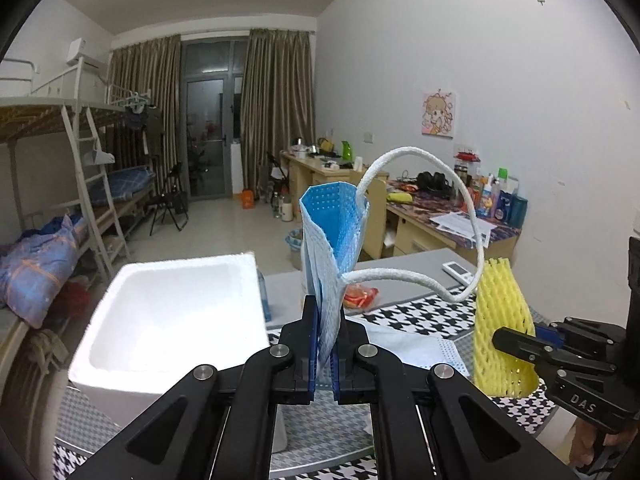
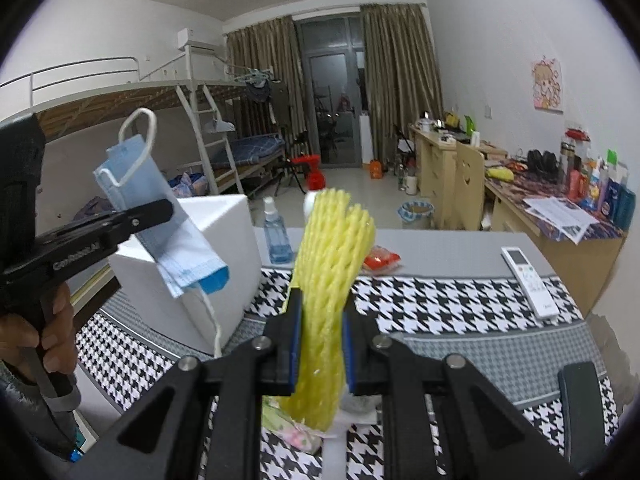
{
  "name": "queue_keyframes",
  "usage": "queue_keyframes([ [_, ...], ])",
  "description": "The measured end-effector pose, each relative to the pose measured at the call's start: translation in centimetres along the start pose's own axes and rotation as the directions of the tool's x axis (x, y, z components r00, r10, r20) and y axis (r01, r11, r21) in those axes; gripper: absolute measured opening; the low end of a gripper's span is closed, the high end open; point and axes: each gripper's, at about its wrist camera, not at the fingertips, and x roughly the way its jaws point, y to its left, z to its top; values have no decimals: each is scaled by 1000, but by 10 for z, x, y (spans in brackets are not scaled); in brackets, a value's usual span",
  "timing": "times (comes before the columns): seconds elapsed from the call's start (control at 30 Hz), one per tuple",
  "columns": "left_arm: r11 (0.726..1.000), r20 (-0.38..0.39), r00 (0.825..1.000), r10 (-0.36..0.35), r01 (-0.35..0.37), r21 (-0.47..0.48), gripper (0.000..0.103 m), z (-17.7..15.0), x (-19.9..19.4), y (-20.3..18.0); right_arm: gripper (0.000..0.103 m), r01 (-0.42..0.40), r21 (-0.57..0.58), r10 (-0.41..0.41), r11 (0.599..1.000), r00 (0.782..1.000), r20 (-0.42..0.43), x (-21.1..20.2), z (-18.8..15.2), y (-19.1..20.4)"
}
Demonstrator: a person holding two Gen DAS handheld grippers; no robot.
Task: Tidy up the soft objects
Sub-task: 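Lift the mask with the left tool while the right tool carries the net over the white foam box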
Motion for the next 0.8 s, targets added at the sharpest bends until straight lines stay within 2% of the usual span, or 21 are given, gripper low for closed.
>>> queue_keyframes([
  [0.27, 999, 36, 999, 32, -32, -3, 5, 12, -5, 10, 21, -7, -47, 7, 999, 1000, 1, 8, 14, 17],
  [0.8, 987, 46, 987, 156, -154, -49, 5, 20, -6, 39, 21, -149, -98, 151, 984, 988, 13, 29, 47, 40],
])
